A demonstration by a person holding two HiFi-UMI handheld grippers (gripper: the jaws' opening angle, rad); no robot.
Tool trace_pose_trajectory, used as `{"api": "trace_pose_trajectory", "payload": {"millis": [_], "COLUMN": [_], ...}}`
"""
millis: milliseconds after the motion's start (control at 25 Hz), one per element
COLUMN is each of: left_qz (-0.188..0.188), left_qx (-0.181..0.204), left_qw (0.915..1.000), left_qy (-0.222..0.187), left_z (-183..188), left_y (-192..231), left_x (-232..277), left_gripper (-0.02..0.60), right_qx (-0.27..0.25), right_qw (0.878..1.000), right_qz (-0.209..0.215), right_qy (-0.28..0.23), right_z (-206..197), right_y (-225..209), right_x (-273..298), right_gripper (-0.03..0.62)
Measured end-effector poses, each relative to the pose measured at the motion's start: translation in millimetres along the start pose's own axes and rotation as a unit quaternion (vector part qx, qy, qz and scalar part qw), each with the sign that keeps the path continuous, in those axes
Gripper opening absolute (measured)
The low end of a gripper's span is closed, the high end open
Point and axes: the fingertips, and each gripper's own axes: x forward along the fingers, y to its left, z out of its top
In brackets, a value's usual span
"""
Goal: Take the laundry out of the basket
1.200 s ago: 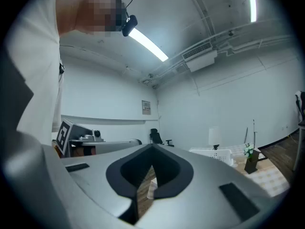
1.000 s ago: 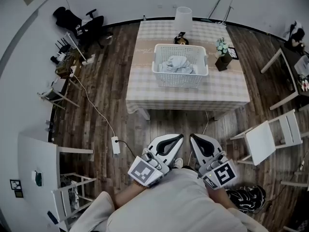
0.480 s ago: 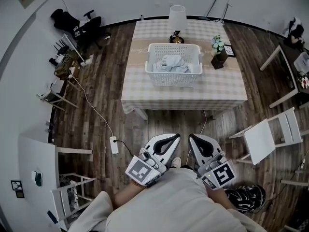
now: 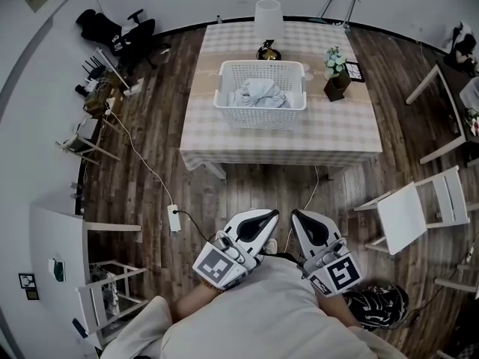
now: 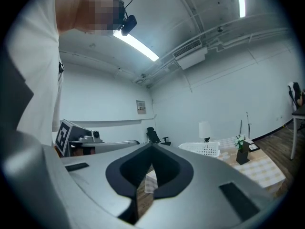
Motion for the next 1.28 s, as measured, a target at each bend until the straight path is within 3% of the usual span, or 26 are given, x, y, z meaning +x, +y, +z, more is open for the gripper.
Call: {"api": "trace_pose_trajectory", "payload": {"millis": [360, 560, 720, 840, 960, 1160, 1280], "left_qz": [0.006, 0.008, 0.016, 0.023, 0.025, 0.025, 0.015], "left_qx": [-0.001, 0.004, -0.012, -0.009, -0.013, 0.007, -0.002], "left_qw": [0.9999, 0.9994, 0.9996, 0.999, 0.9991, 0.9982, 0.9993], "left_qy": [-0.011, -0.034, -0.018, -0.037, -0.031, -0.054, -0.033], "left_z": [-5, 8, 15, 26, 33, 53, 52], "left_y": [47, 93, 140, 180, 216, 267, 283], "left_x": [24, 39, 47, 52, 57, 67, 74], "left_gripper": [0.018, 0.018, 0.018, 0.018, 0.018, 0.018, 0.018], "right_qx": [0.012, 0.0, -0.006, -0.01, -0.015, -0.02, -0.022], "right_qw": [1.0, 1.0, 0.999, 0.999, 0.999, 0.999, 0.999], "right_qz": [0.0, 0.015, 0.026, 0.033, 0.037, 0.033, 0.027], "right_qy": [0.002, 0.014, 0.02, 0.025, 0.025, 0.016, 0.014], "right_z": [-12, -5, 3, 7, 13, 25, 27], "right_y": [-30, -45, -58, -70, -79, -95, -105], "right_x": [36, 82, 132, 171, 209, 256, 275], "right_gripper": [-0.003, -0.003, -0.003, -0.003, -0.003, -0.003, -0.003]}}
